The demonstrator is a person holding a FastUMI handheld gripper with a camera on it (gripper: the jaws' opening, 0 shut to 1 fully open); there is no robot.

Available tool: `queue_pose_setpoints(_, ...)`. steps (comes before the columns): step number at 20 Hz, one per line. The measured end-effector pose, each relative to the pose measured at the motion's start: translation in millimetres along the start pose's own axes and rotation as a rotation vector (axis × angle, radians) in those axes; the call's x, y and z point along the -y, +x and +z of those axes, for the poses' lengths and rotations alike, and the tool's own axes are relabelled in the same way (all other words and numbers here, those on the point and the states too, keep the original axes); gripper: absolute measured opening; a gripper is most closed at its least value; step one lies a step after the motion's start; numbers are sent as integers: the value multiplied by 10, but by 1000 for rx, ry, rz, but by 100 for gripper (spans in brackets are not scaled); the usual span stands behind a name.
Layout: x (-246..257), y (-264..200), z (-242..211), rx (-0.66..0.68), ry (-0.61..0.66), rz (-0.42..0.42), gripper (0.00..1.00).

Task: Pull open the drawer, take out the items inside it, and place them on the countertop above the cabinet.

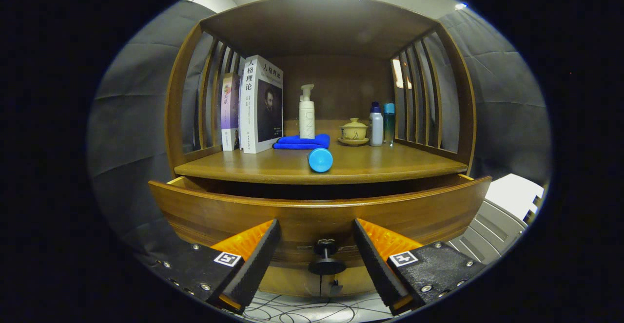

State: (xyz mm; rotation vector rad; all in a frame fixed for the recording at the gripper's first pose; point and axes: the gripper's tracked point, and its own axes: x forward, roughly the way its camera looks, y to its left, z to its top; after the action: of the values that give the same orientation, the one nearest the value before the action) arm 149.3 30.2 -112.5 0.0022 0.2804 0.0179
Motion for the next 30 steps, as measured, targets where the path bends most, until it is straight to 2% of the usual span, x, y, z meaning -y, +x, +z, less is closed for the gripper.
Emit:
queue_pose_setpoints(10, 3, 407, 55, -7, 1, 7, 94)
queue_pose_setpoints(17, 65, 432, 117, 21, 28, -16, 94)
queue_pose_setpoints(21, 165, 269, 369, 70, 20, -52, 95)
queue_pose_setpoints(30, 456, -490, 1011, 161, -25, -143, 95)
